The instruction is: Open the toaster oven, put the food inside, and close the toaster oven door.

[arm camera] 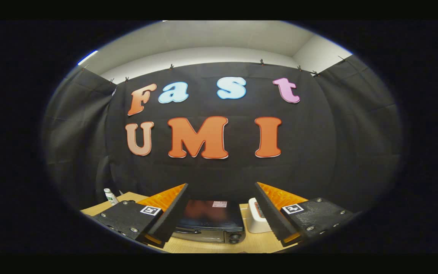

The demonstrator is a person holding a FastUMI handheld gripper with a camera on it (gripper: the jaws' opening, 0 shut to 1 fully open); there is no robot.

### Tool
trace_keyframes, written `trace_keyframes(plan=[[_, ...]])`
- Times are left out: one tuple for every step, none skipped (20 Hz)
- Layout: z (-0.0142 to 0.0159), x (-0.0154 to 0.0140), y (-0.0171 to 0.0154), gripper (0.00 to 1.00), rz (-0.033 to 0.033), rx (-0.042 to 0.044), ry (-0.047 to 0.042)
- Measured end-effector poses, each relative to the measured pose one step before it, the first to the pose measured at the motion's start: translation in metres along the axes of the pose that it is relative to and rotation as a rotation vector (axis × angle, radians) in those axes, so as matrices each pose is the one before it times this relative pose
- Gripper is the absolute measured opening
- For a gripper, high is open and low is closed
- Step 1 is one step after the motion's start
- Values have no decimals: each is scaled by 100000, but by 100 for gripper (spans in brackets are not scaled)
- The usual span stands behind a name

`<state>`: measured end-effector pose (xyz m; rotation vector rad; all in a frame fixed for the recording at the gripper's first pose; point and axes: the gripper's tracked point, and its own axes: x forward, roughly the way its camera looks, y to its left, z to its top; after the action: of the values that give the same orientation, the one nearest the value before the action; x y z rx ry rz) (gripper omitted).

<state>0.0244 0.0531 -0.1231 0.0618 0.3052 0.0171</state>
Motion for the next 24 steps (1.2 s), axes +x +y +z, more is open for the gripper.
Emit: trace_keyframes(plan=[[-1460,365,562,99,853,165,3179],[-1533,490,666,100,1083,172,3273],[-1609,539,600,100,905,-2,3679],[-1407,596,532,100,862,80,3052],[-1322,821,647,100,448,72,3023],[-1331,880,627,100,683,221,3244],[-1229,903,574,100,164,411,2900],[-1031,922,566,100,127,515,2352],[-999,767,394,100,-132,607,2480],[-987,769,411,100,-328,689,2363],[-809,629,416,100,-138,744,1702],[-630,482,347,100,-367,195,1165],[-614,491,207,100,-667,-155,858],[-452,392,272,100,-600,-560,406],[-591,472,209,100,-897,-588,1116],[-686,191,167,100,-521,22,2011],[418,329,-9,100,-1363,-1834,-3546],[-124,254,-21,100,-438,-1330,-83],[-256,-368,131,100,-313,-1126,260],[71,-448,10,100,-556,921,-1533],[-369,-581,246,100,255,383,-342],[-140,-629,237,100,466,-1119,-2493],[-255,-645,202,100,603,-815,-1390],[-233,-468,465,97,1296,1886,-1524]])
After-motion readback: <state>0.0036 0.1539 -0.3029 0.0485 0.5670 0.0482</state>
